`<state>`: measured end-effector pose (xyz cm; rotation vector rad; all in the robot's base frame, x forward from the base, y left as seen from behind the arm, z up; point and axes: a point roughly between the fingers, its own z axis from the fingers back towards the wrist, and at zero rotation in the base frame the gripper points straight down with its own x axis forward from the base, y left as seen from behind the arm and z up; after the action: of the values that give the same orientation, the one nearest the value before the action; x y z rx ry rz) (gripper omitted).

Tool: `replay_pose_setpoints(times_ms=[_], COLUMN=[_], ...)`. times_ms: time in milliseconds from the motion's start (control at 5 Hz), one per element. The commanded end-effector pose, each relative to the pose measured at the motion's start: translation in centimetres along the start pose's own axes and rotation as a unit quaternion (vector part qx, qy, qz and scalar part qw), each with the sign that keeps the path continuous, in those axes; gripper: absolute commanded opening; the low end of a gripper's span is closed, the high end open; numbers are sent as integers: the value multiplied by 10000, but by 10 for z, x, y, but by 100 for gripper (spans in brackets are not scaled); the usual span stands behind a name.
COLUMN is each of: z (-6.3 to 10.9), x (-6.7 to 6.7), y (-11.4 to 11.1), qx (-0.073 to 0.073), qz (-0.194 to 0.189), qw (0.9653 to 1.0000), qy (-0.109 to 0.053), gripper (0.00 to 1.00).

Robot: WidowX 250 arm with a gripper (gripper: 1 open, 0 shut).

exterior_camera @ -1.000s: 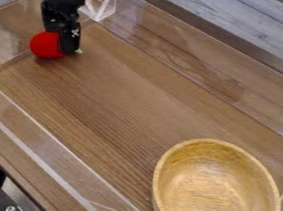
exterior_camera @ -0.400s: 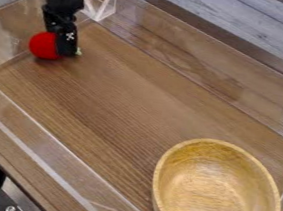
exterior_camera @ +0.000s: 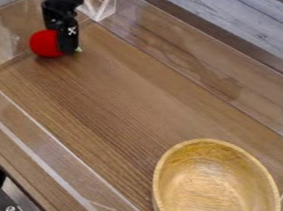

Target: Move the red object to the right side of the table

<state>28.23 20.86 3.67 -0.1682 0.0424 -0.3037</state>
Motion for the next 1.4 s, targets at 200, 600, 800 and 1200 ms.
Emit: replay_pose_setpoints(times_ms=[200, 600, 800, 1200], z=[37, 45, 62, 72], x=[23, 18, 20, 33], y=[7, -5, -11, -51], qx=[96, -16, 19, -49], qz=[391, 33, 298, 782], qw=[9989, 9992, 9976, 9929], qy=[-258, -399, -623, -896], gripper=[0, 0, 0, 0])
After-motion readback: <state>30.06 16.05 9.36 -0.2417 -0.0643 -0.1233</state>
